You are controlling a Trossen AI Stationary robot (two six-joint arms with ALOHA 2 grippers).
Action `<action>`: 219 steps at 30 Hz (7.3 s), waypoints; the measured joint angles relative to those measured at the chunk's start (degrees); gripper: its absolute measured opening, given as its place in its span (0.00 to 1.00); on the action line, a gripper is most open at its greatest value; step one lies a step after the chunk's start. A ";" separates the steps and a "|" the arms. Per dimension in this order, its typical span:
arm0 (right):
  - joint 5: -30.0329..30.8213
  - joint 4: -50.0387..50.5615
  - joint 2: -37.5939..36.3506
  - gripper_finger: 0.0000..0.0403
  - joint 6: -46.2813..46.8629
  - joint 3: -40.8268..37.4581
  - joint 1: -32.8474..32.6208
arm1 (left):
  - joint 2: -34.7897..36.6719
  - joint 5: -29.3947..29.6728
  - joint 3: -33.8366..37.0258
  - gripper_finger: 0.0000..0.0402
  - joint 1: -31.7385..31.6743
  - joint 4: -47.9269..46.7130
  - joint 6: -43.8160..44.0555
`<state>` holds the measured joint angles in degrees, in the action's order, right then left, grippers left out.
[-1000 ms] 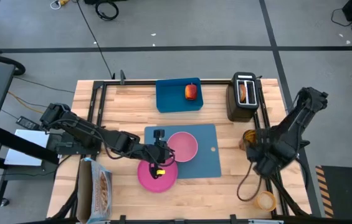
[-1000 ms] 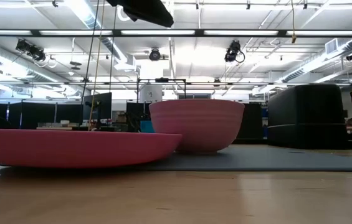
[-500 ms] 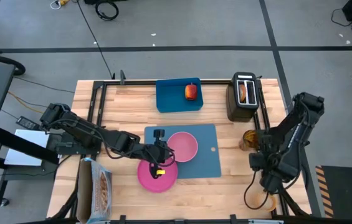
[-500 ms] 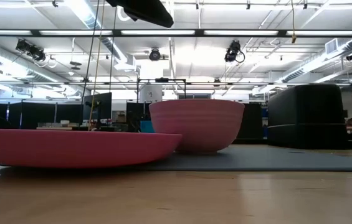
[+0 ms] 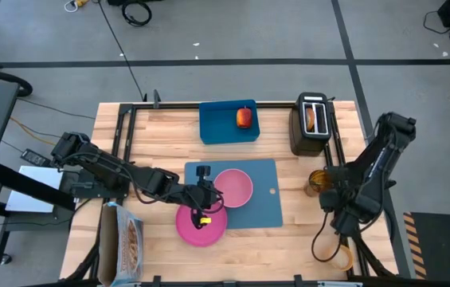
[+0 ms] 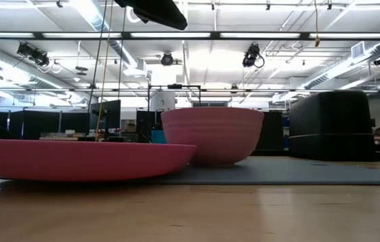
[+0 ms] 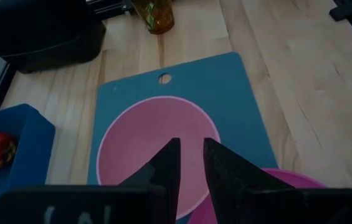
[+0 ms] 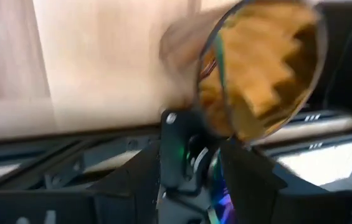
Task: Arrange a breakfast setting
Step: Put the spoon to the right of the pink bowl on the blue table mat
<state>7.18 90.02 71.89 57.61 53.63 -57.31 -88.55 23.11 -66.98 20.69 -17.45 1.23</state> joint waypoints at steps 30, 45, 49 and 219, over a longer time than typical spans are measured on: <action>-11.48 -0.09 -14.53 0.58 -11.14 -6.38 29.30 | 0.00 0.00 0.00 0.19 0.07 0.31 1.12; -13.90 -0.75 -7.14 0.51 -20.68 -6.78 34.44 | 0.00 0.01 0.00 0.19 0.11 -0.12 1.06; -14.10 -0.17 -5.81 0.49 -22.72 -6.78 35.63 | 0.00 0.00 0.00 0.19 0.42 -0.83 1.06; 11.07 -35.92 -10.40 0.44 -28.06 23.15 33.47 | -6.53 -20.48 -0.07 0.31 -4.58 29.68 -4.20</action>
<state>18.24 54.10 61.49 29.55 76.77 -23.83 -95.08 2.63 -67.05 16.11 12.23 -2.98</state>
